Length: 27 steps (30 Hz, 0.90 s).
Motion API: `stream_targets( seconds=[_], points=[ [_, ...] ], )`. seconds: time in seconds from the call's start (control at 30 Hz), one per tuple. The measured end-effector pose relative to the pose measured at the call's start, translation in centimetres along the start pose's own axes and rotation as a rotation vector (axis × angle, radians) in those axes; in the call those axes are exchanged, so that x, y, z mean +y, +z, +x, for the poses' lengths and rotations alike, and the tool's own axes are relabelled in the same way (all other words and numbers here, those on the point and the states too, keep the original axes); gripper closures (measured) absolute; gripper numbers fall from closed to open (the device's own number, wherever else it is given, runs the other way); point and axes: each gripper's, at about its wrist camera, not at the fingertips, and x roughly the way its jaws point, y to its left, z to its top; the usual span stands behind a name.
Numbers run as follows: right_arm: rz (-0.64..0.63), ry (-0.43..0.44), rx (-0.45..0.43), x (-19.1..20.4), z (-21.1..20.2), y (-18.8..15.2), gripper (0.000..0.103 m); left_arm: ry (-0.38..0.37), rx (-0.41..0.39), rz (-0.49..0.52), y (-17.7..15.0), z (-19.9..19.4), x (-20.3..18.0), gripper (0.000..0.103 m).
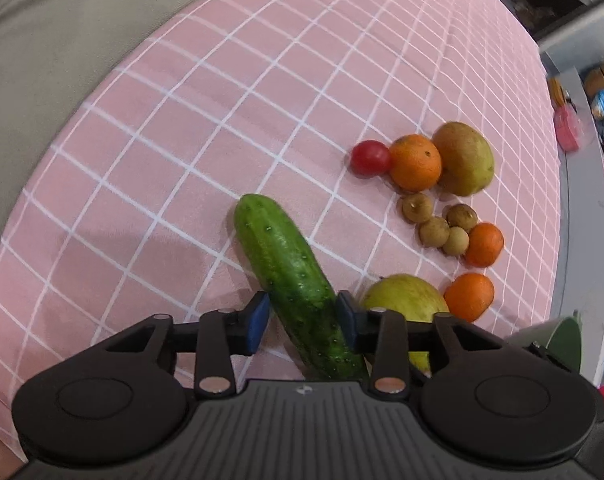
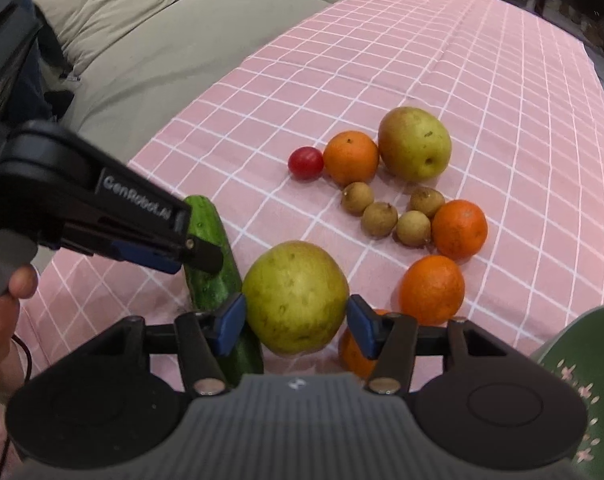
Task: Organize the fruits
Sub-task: 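Lift the cucumber with the left tool while the right tool lifts the pear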
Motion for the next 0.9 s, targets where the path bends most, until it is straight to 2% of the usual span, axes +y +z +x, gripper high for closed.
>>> stream_targets(
  seconds=[0.17,0.37,0.43,0.5,0.77,0.9],
  points=[
    [-0.003,-0.002,0.019,0.0,0.8,0.6,0.040,-0.026,-0.010,-0.054,-0.1,0.7,0.6,0.043],
    [-0.018,-0.027,0.037,-0.3,2.1,1.1,0.038,-0.048,-0.035,-0.056,-0.3,1.5,0.4,0.042],
    [-0.003,-0.029,0.038,-0.7,2.3,1.1,0.039,-0.057,-0.025,-0.060,-0.3,1.8,0.4,0.043],
    [0.017,-0.025,0.045,-1.1,2.5,1.2,0.039,-0.064,-0.025,-0.054,-0.4,2.0,0.1,0.050],
    [0.014,-0.056,0.025,-1.1,3.1,0.8,0.042,-0.063,-0.031,-0.038,-0.5,1.5,0.0,0.053],
    [0.009,-0.060,0.027,-0.9,2.9,0.5,0.043,-0.018,-0.032,0.062,-0.5,0.5,-1.0,0.053]
  ],
)
